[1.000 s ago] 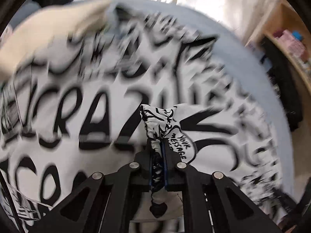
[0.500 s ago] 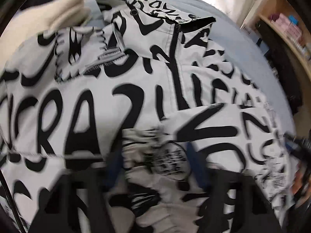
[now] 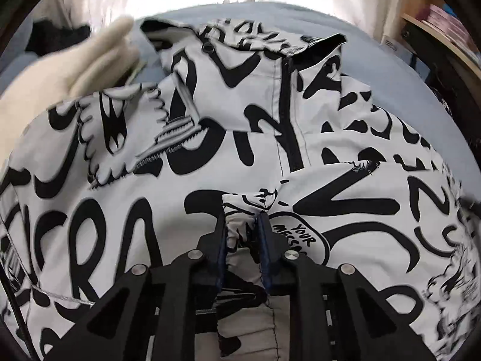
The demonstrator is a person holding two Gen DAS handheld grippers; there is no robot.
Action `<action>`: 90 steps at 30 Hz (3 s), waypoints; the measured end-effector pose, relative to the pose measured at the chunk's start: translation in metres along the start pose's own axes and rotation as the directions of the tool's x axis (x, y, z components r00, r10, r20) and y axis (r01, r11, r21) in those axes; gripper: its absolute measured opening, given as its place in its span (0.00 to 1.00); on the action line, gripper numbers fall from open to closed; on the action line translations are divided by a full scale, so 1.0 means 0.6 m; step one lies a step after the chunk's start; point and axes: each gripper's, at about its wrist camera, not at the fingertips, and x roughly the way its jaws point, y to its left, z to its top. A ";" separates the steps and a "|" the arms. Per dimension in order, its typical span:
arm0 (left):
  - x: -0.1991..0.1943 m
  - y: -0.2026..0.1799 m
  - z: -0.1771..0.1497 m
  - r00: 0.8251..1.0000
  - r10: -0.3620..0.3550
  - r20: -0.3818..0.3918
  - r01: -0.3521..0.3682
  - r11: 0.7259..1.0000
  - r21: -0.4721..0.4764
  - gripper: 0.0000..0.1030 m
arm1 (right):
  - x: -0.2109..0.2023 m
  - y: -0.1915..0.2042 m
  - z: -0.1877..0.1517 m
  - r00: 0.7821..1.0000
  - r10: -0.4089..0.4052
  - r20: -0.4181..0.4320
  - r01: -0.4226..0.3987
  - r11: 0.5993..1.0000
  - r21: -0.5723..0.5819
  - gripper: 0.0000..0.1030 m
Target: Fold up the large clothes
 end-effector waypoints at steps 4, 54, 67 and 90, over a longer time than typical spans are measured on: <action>-0.035 0.032 0.008 0.998 0.020 -0.058 -0.022 0.999 -0.034 0.35 | -0.072 0.016 -0.003 0.993 -0.088 0.074 0.091 0.995 -0.035 0.16; -0.208 -0.066 -0.138 0.989 -0.139 -0.051 0.137 0.990 -0.033 0.67 | -0.191 0.104 -0.316 0.996 -0.088 0.004 0.088 0.993 0.074 0.42; -0.362 -0.055 -0.206 0.994 -0.090 0.060 0.090 0.996 -0.005 0.67 | -0.252 0.155 -0.415 1.000 0.009 -0.001 -0.009 0.997 0.078 0.42; -0.486 0.023 -0.367 0.998 -0.036 0.055 0.039 0.998 -0.058 0.67 | -0.354 0.257 -0.558 0.999 0.002 0.054 0.004 0.992 -0.124 0.43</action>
